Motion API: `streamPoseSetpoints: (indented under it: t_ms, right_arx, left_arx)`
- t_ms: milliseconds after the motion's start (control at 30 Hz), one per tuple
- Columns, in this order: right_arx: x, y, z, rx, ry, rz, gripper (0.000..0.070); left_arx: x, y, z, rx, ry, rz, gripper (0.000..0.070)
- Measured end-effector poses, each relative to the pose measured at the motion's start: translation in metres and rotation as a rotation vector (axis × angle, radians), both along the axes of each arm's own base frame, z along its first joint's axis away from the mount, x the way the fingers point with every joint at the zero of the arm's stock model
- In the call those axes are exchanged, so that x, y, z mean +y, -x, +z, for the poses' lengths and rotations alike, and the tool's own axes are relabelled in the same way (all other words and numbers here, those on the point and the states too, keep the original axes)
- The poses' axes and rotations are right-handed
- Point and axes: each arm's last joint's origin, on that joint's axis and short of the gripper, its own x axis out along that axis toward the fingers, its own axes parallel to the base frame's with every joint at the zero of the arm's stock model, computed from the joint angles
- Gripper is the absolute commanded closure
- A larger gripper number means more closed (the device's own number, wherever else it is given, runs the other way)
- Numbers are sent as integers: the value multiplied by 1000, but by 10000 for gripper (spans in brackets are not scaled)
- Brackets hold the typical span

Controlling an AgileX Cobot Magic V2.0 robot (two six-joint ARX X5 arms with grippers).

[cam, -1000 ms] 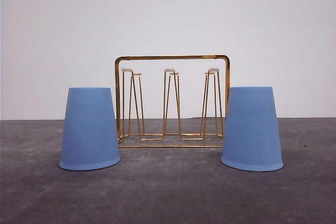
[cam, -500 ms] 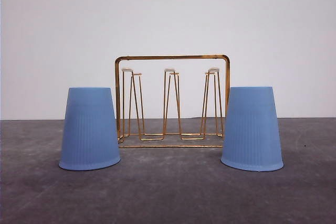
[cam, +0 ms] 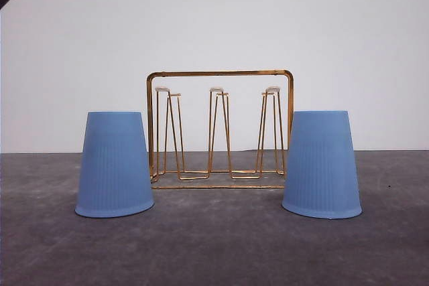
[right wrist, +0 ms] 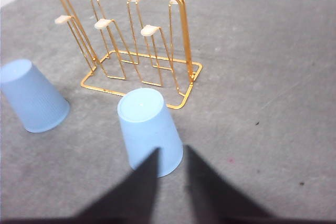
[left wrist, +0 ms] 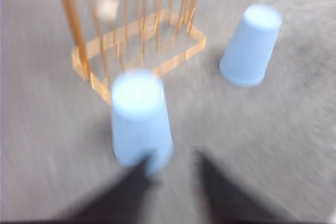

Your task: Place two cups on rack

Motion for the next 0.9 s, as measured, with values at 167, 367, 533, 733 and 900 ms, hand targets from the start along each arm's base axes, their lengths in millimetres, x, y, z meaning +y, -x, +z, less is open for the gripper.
streamPoseSetpoints:
  t_ms: [167,367,533,733,900]
  right_arx:
    - [0,0,0,-6,10,4,236]
    - [0,0,0,-6,11,4,236]
    - [0,0,0,-6,11,4,236]
    - [0,0,0,-6,11,4,236]
    - [0,0,0,-6,11,4,237]
  left_arx:
    - [-1,-4,1,0,12,5,214]
    - [-7,-25,-9,116,26,33,177]
    - [-21,-55,-21,161,27,53,138]
    - [-46,-90,-37,135,23,29,109]
    - [-65,-114,-61,141,-19,56,95]
